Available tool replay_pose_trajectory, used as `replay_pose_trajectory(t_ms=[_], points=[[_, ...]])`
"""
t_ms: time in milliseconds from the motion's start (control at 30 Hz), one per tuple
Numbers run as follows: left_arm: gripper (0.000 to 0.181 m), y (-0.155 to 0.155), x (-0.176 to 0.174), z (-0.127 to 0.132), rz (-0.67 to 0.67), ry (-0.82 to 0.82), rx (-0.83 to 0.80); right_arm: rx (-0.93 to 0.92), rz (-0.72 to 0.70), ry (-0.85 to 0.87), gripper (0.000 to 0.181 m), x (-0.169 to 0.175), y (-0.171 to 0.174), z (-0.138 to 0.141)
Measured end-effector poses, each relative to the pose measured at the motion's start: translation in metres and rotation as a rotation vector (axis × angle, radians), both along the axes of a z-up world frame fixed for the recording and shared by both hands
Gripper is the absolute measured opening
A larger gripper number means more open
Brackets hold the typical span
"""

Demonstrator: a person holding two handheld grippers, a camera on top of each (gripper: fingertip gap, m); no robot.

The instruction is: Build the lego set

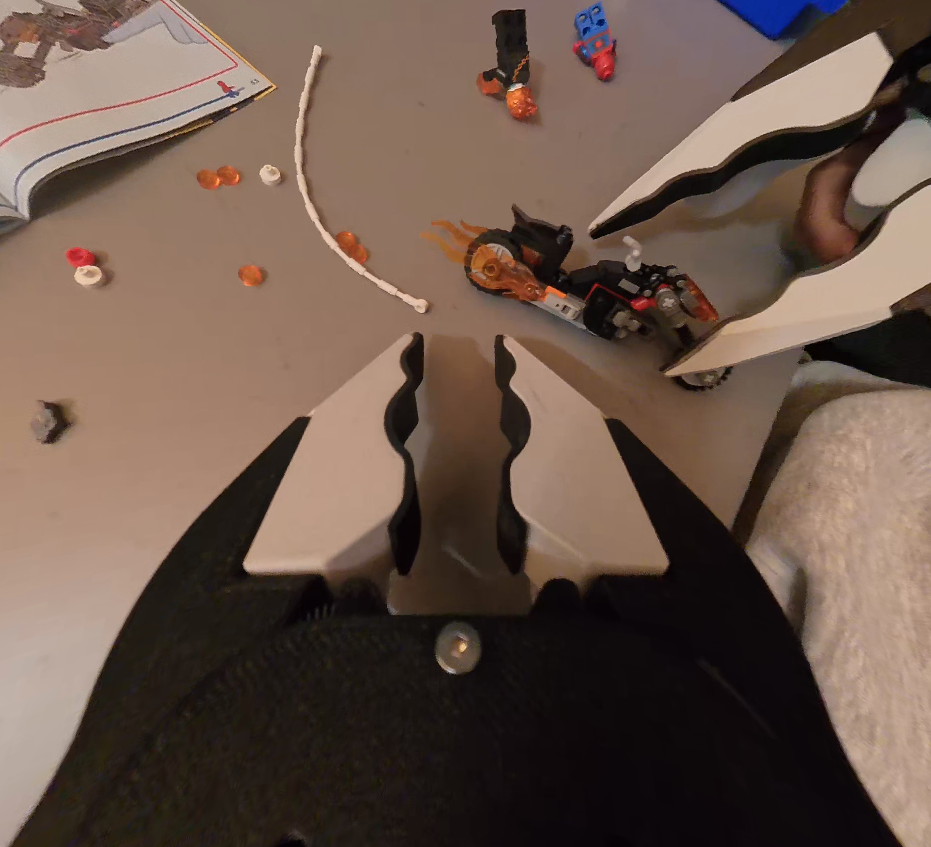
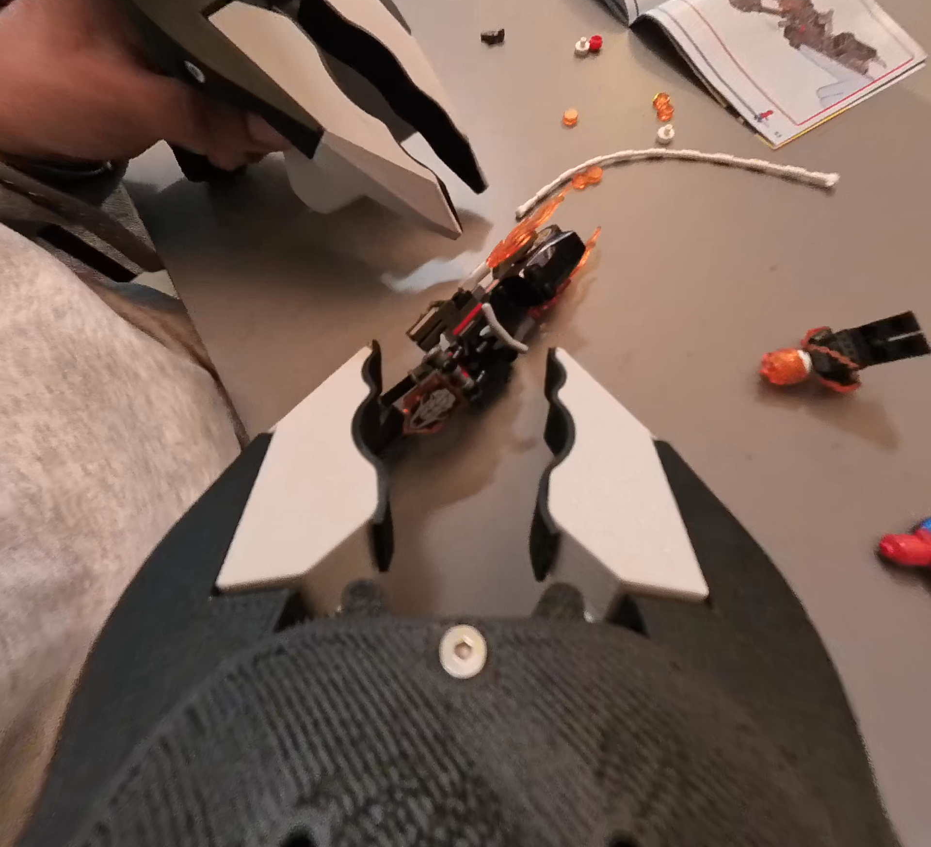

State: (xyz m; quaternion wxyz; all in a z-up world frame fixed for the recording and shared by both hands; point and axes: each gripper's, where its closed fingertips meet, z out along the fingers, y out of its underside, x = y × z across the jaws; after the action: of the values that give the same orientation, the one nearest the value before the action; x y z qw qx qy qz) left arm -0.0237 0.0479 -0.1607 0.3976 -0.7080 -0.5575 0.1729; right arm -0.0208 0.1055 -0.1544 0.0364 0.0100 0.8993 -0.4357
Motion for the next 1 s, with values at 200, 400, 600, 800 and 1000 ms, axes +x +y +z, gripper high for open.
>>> replay_pose_trajectory(t_ms=[200, 400, 600, 800, 1000], points=[[0.024, 0.021, 0.005, 0.002, -0.071, -0.004, 0.055, 0.026, 0.005, -0.091, 0.065, 0.01, 0.004, -0.007], [0.015, 0.023, 0.005, -0.012, -0.078, -0.085, 0.011, 0.022, 0.039, -0.114, 0.066, 0.023, -0.001, -0.007], [0.009, 0.024, -0.002, -0.011, -0.103, -0.078, -0.011, 0.0, 0.053, -0.103, 0.061, 0.027, -0.001, -0.002], [0.004, 0.021, -0.01, -0.011, -0.118, -0.089, -0.014, -0.027, 0.085, -0.143, 0.061, 0.035, -0.003, -0.002], [0.009, -0.001, -0.014, -0.012, -0.067, -0.108, -0.119, -0.077, 0.102, -0.139, 0.06, 0.038, -0.01, 0.006]])
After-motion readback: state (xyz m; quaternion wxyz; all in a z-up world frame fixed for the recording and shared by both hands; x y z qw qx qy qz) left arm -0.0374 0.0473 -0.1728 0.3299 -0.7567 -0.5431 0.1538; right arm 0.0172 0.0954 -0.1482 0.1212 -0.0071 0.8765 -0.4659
